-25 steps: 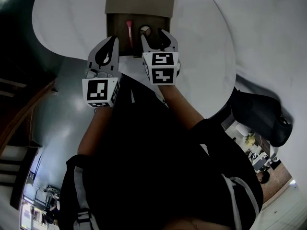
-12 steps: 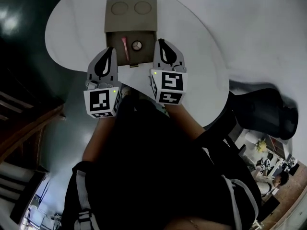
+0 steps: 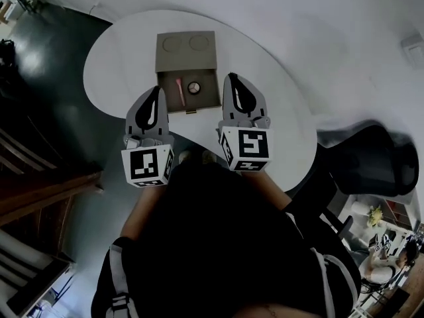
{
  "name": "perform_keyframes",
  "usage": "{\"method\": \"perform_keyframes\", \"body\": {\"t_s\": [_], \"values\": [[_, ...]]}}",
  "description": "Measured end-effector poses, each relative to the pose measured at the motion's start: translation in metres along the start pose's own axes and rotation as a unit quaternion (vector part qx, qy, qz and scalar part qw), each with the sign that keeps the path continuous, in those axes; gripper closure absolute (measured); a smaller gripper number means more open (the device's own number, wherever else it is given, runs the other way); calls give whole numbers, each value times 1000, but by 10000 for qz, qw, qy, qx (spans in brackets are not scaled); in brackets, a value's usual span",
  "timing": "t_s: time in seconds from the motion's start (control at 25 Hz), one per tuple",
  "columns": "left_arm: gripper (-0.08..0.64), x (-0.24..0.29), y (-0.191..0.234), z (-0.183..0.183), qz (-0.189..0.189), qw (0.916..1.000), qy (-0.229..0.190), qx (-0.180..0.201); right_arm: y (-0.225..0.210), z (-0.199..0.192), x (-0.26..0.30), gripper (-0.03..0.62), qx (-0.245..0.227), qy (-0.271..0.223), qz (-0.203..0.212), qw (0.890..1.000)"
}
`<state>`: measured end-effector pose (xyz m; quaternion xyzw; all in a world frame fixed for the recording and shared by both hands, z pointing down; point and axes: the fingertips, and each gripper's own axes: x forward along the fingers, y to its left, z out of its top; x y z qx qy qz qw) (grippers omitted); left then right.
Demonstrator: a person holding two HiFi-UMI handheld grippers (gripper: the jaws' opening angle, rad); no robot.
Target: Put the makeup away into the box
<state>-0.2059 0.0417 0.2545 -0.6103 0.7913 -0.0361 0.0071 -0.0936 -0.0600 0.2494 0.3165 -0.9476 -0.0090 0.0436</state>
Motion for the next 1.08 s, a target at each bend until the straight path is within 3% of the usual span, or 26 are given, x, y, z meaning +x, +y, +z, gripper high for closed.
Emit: {"method": "perform_keyframes", "body": {"t_s": [0.24, 1.08], "values": [[554, -18, -10, 8, 11, 10000, -8, 10, 17, 0, -22, 571, 92, -4, 359, 9993], [554, -37, -43, 4, 95, 9999, 38, 96, 6, -6, -52, 571, 219, -97, 672, 9975]]}}
